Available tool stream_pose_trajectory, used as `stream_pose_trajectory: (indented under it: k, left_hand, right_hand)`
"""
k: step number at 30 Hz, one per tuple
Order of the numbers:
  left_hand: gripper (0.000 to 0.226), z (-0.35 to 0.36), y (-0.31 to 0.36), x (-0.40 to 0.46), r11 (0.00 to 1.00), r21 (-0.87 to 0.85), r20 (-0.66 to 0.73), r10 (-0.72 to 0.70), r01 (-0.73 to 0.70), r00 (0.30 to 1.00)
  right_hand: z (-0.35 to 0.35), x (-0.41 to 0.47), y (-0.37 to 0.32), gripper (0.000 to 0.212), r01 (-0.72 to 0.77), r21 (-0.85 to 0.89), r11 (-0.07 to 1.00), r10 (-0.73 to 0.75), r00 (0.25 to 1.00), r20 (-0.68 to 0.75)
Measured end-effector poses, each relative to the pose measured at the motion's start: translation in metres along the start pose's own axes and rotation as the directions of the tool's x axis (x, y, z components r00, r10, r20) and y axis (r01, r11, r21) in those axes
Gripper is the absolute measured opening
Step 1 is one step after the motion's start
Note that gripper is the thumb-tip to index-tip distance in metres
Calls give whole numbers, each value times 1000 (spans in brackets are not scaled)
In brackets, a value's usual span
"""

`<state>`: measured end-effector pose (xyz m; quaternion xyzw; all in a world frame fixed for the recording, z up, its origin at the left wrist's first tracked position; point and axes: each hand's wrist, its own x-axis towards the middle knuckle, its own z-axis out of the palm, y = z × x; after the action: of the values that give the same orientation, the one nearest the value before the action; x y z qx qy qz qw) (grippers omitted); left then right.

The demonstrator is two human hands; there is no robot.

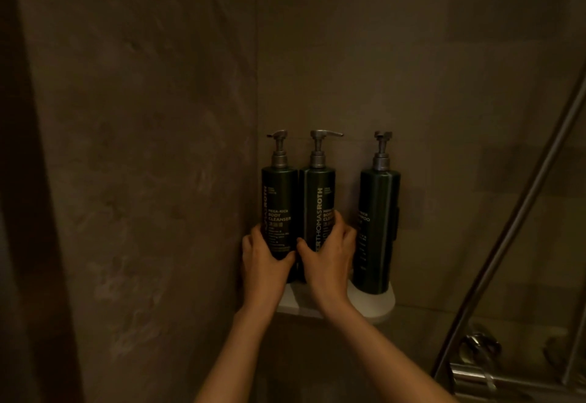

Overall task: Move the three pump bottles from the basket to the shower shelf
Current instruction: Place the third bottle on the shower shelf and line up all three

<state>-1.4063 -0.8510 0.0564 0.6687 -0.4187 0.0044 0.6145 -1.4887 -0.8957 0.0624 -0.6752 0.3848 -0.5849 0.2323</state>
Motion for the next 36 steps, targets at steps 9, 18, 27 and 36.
stream_pose_trajectory:
  k: [9, 18, 27, 36]
  left_hand:
    - [67, 0, 0, -5, 998, -49, 13, 45, -44, 999]
    - [63, -3, 21, -38, 961, 174, -73, 230, -215, 970]
    - [78, 37, 50, -36, 951, 179, -17, 260, -253, 965]
    - [86, 67, 56, -23, 975, 205, -41, 99, -89, 994]
  right_hand:
    - [2, -4, -1, 71, 9, 91, 996, -10, 1000, 20]
    - [-42, -14, -17, 51, 306, 16, 952, -299, 938, -175]
    - [-77, 20, 9, 82, 91, 12, 996, -88, 985, -150]
    - [-79, 34, 27, 82, -11, -21, 1000, 8, 995, -104]
